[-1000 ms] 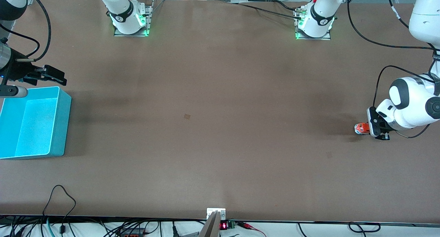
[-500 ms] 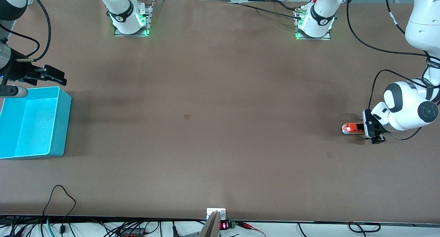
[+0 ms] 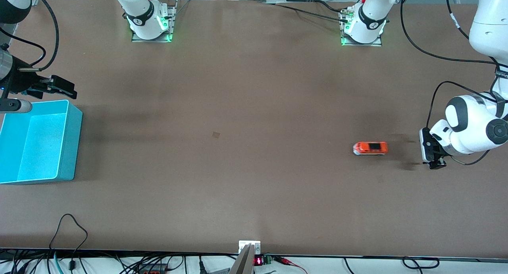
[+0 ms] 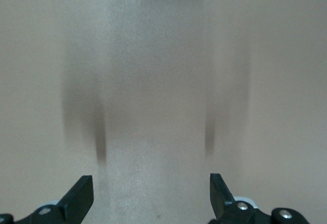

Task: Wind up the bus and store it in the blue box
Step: 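Raise the left gripper away as the bus rolls toward the box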

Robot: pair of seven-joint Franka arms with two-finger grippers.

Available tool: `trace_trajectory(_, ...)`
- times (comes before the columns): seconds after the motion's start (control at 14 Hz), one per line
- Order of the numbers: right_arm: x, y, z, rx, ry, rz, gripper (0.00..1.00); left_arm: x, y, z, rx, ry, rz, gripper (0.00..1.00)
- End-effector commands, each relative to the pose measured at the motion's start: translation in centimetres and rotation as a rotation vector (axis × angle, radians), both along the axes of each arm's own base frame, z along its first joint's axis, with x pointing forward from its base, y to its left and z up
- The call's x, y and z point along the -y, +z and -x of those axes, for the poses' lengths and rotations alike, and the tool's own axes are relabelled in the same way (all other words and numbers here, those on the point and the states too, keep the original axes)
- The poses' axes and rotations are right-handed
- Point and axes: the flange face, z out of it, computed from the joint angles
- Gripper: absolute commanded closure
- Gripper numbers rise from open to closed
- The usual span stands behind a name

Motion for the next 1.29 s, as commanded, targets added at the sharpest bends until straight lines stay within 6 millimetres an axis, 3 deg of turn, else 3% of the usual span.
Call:
trace_trajectory(0.0,-0.3,0.4,0.2,0.008,-0.007,-0.010,0.00,1.5,4.4,-0.1,-0.032,0.055,-0.001,0.00)
trace_trajectory(0.43,0.1,0.4,0.2,0.006,-0.013,-0.005,0.00,5.2,12.2,-0.3,-0.148,0.283,-0.038,0.00)
trace_trajectory(0.57,0.3,0.4,0.2,0.006,-0.018,-0.007,0.00,5.7,15.5,-0.3,-0.159,0.349,-0.059,0.00)
trace_trajectory(0.71,0.6,0.3,0.2,0.003,-0.026,-0.010,0.00,6.8,20.0,0.1,-0.134,0.434,-0.088,0.00)
trace_trajectory(1.0,1.0,0.0,0.0,-0.001,-0.033,-0.010,0.00,7.4,26.9,2.1,-0.083,0.641,-0.147,0.00)
trace_trajectory(1.14,1.0,0.0,0.1,-0.004,-0.032,-0.010,0.00,9.7,32.2,4.0,-0.029,0.785,-0.185,0.00)
trace_trajectory(1.21,1.0,0.0,0.1,-0.003,-0.032,-0.010,0.00,11.0,33.8,5.0,-0.035,0.881,-0.214,0.00)
